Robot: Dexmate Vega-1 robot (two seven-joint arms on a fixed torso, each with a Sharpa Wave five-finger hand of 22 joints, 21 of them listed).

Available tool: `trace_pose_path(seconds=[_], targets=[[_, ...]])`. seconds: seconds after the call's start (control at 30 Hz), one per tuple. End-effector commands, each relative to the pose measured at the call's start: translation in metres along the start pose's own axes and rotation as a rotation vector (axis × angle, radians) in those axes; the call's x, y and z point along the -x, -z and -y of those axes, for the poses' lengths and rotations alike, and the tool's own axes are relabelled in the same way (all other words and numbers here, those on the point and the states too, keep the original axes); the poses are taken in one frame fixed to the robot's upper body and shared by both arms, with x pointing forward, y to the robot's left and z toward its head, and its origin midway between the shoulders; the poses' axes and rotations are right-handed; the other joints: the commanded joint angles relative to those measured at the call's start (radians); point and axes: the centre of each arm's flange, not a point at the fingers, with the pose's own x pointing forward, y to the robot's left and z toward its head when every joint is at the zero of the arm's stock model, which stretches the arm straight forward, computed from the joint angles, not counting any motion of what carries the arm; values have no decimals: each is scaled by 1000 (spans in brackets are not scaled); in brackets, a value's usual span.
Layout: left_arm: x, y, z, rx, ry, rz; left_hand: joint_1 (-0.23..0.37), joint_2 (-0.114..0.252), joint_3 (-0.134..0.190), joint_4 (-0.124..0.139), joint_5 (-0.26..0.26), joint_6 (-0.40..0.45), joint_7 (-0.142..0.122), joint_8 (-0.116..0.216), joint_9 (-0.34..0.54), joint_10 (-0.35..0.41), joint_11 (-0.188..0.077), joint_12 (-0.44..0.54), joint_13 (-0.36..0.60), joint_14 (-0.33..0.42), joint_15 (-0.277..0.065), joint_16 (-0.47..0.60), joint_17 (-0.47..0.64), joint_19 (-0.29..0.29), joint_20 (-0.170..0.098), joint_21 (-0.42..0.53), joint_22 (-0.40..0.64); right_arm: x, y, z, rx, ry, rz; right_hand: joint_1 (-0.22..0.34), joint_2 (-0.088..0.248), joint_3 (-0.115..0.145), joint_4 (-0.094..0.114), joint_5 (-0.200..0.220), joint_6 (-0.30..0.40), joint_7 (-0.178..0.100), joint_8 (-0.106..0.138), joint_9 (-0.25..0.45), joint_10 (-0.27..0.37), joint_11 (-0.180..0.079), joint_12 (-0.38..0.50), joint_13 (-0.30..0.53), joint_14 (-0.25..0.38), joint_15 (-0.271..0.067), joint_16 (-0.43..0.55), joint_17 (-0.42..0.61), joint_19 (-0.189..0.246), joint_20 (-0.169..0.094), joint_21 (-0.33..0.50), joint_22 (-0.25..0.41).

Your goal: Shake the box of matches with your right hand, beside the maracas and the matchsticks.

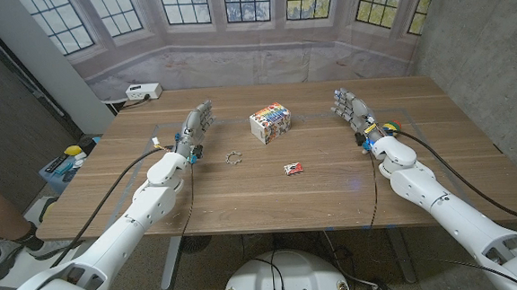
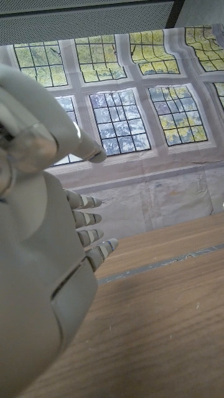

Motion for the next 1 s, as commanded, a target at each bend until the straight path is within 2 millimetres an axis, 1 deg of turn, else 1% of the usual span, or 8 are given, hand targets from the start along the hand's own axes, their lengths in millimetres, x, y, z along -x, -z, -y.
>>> trace_pose_path(seconds=[0.03, 0.4, 1.0], targets=[[0, 0, -2, 1, -4, 0, 13, 1, 6, -2, 4, 8, 0, 4, 3, 0, 9, 7, 3, -2, 8, 6, 4, 2, 8, 6, 4, -1, 0, -1, 1, -4, 1, 10, 0, 6, 0, 5, 6, 0, 4, 1, 7, 1, 5, 2, 8, 1, 5, 2, 7, -1, 7, 5], [1, 0, -2, 0, -3, -1, 14, 0, 6, -3, 4, 8, -1, 4, 3, 1, 10, 8, 3, -2, 8, 6, 4, 2, 8, 5, 4, -1, -4, -4, 11, -11, 8, 11, 0, 6, 0, 5, 6, -1, 4, 1, 6, 2, 4, 2, 7, 0, 5, 2, 7, -1, 7, 5], [-1, 0, -2, 1, 8, 2, 17, 1, 5, -4, 5, 8, -1, 4, 3, 1, 8, 7, 3, -2, 8, 6, 4, 2, 8, 4, 5, 4, -27, -19, 121, -48, 38, 12, -1, 6, -1, 5, 6, -1, 4, 1, 5, 2, 3, 2, 4, 1, 4, 1, 5, 0, 6, 5]])
